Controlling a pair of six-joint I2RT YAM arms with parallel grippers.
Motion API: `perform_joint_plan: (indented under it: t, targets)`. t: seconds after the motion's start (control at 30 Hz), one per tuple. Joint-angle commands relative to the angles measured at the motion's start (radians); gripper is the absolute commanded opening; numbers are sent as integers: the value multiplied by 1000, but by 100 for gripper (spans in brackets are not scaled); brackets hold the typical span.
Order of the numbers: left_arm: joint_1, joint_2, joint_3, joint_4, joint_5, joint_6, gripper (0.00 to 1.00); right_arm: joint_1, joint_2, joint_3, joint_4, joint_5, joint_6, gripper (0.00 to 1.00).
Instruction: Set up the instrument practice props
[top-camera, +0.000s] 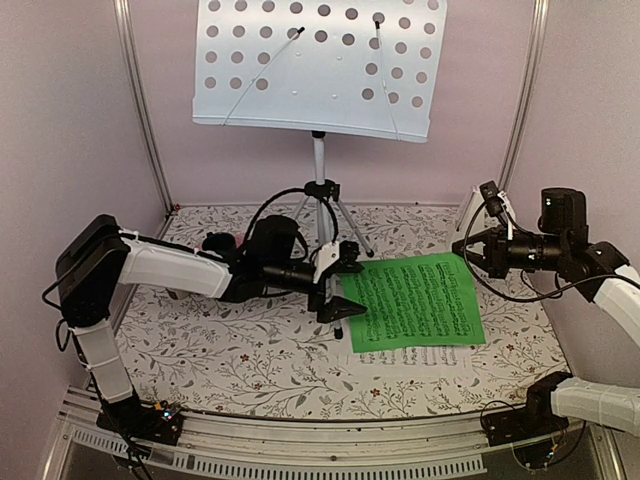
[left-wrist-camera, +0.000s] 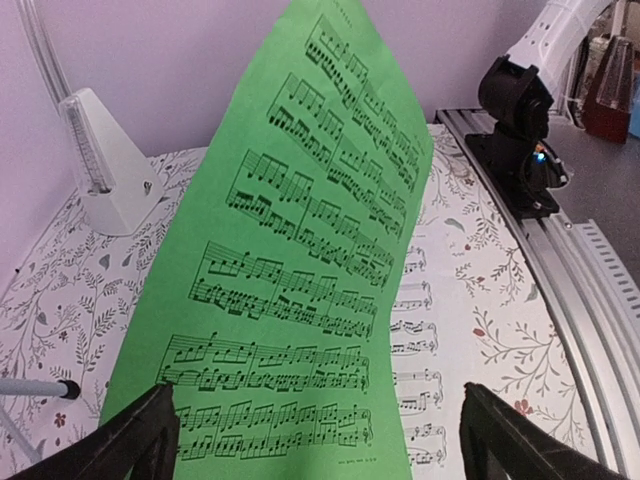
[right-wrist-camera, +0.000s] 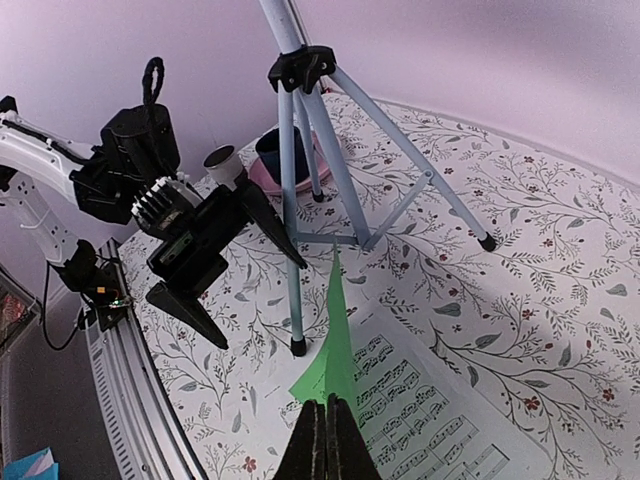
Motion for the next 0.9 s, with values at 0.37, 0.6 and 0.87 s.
perform_joint_plan:
  t: [0.37,0.6,0.87]
  targets:
    - [-32,-269,-144,-68,-297,100,99,33,-123,142,-167,-5,-113,0]
    - [-32,-229,-24,-231,-265,178,99,36,-175,182,-219,-37,-144,0]
    - [-99,-174,-10,-189,-107,93,89,36,-205,188,-223,-55,-147,0]
